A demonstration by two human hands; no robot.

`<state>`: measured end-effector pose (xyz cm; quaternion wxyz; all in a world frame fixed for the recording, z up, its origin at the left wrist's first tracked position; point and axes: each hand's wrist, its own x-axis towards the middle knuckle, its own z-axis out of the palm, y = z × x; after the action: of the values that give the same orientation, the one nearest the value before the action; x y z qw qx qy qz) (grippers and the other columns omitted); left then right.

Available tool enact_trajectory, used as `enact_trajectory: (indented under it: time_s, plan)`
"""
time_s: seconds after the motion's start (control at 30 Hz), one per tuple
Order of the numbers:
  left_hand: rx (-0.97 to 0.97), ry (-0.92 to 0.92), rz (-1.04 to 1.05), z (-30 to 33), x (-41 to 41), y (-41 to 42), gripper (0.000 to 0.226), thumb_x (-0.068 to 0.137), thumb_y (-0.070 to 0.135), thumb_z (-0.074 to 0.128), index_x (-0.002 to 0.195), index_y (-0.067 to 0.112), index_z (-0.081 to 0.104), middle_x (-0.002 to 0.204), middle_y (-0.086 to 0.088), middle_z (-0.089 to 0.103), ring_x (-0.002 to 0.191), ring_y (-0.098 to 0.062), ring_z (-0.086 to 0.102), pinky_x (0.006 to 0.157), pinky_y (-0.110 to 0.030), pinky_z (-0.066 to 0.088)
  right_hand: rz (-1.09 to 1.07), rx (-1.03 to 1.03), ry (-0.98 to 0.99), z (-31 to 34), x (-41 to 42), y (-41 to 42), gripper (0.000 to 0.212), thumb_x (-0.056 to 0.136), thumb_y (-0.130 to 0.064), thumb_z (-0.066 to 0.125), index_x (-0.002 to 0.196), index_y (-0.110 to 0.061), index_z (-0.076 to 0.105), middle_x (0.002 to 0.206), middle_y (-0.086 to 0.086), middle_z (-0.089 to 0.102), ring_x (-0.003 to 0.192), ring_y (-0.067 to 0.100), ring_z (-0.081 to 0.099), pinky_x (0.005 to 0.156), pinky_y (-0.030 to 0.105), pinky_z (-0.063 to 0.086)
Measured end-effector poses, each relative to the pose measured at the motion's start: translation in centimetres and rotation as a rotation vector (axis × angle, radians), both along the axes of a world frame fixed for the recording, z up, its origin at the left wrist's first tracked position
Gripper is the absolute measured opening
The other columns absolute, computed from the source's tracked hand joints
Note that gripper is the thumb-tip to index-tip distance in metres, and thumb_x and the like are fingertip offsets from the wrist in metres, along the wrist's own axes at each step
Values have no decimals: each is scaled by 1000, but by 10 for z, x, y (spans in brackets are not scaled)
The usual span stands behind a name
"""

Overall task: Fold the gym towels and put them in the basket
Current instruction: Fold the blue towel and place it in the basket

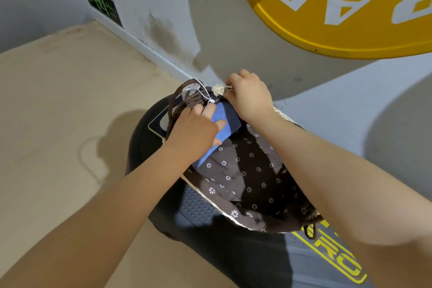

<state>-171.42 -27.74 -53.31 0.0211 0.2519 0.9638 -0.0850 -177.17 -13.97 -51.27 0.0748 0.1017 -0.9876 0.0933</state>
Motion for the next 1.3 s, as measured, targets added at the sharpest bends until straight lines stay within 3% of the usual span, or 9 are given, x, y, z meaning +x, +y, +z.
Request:
enact_trajectory:
  time_s: [0.2, 0.33, 0.5, 0.7, 0.87, 1.0, 1.1, 1.2, 1.3]
  plan:
    - [44, -4, 84, -3, 3, -2, 62, 91, 35, 51, 144, 28, 20, 145, -11, 24, 117, -32, 40, 91, -38, 38, 97, 32, 72, 2, -2, 2, 16, 94, -13, 46, 99, -4, 57, 101, 14, 55, 93, 31, 51, 65, 33, 27]
    - [136, 169, 7, -7, 4, -6, 69, 47, 27, 89, 110, 19, 63, 99, -14, 62, 61, -30, 56, 51, -33, 46, 47, -379, -169, 24, -18, 15, 8, 93, -16, 47, 86, -14, 46, 72, -1, 52, 65, 17, 46, 58, 20, 36]
    - [227, 203, -20, -14, 9, -11, 81, 35, 25, 92, 110, 12, 66, 85, -13, 65, 46, -25, 52, 44, -28, 43, -89, -820, -506, 24, -38, 21, 21, 92, -12, 54, 72, -17, 53, 63, -1, 50, 52, 7, 44, 56, 18, 39]
    - [142, 39, 69, -4, 8, 1, 66, 92, 32, 50, 147, 23, 14, 134, -7, 40, 105, -29, 52, 86, -37, 39, -273, -610, -540, 2, -37, 26, 24, 83, -25, 69, 72, -5, 63, 68, 7, 60, 63, 13, 51, 61, 19, 48]
    - [172, 38, 94, -7, 7, -2, 60, 94, 34, 46, 146, 23, 17, 136, -4, 41, 109, -27, 50, 86, -35, 38, -296, -573, -588, 15, -13, 55, 25, 91, -27, 57, 76, -8, 61, 65, 4, 56, 59, 16, 50, 58, 23, 41]
    - [151, 34, 79, -4, 7, 0, 60, 94, 35, 47, 145, 23, 18, 136, -3, 40, 110, -25, 49, 83, -32, 40, -466, -895, -860, 12, -1, 80, 29, 89, -24, 60, 108, -3, 64, 106, 14, 67, 90, 29, 65, 94, 45, 49]
    - [129, 11, 89, -4, 10, 1, 63, 93, 32, 49, 146, 24, 16, 138, -2, 36, 112, -25, 47, 80, -31, 39, -549, -900, -911, 7, 3, 72, 22, 93, -18, 53, 111, -7, 61, 83, 10, 68, 66, 24, 64, 70, 36, 54]
    - [127, -21, 100, -2, 14, 4, 67, 91, 25, 52, 146, 24, 14, 142, -2, 33, 117, -25, 45, 82, -31, 39, -587, -420, -637, 7, 0, 58, 21, 92, -19, 52, 84, -1, 60, 78, 11, 60, 73, 27, 59, 59, 31, 47]
    - [116, -49, 119, 0, 18, 3, 71, 88, 21, 57, 146, 21, 15, 145, -4, 31, 122, -26, 42, 86, -32, 41, -497, -188, -94, 14, 15, 34, 25, 90, -18, 45, 103, -4, 61, 105, 14, 58, 98, 33, 54, 76, 37, 44]
